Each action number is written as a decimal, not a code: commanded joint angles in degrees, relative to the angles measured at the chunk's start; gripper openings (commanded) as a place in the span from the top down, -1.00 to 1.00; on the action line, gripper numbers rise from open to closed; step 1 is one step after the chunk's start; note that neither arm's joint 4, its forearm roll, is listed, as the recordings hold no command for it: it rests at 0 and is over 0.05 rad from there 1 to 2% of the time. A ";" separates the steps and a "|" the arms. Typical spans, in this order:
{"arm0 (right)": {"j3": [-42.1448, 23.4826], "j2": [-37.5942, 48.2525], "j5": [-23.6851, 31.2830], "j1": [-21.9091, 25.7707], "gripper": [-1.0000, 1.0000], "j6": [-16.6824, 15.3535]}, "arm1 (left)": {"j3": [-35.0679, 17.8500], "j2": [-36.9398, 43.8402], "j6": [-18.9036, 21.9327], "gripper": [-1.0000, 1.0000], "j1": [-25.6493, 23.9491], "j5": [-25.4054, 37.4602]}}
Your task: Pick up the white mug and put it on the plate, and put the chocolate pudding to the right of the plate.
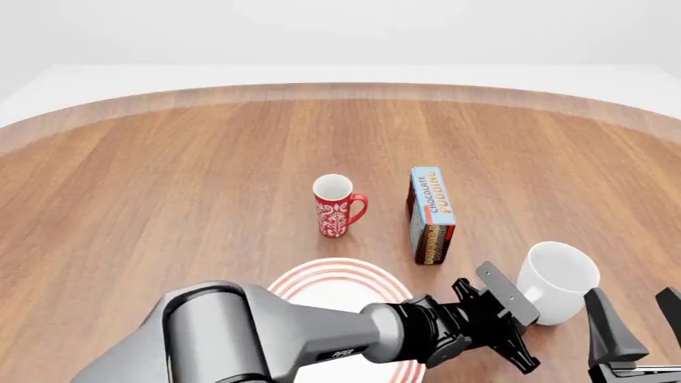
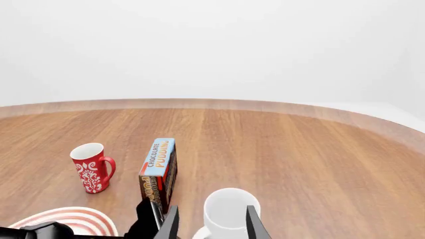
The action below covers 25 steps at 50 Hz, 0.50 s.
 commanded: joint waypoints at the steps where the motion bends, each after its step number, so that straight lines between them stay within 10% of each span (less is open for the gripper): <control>1: 0.00 0.00 -0.01 -0.01 -1.00 0.02 | 0.37 0.02 -0.16 1.00 0.01 -0.31; 25: -0.10 -0.10 0.00 0.28 -1.00 0.55 | 2.25 -4.91 4.00 1.00 2.06 -0.29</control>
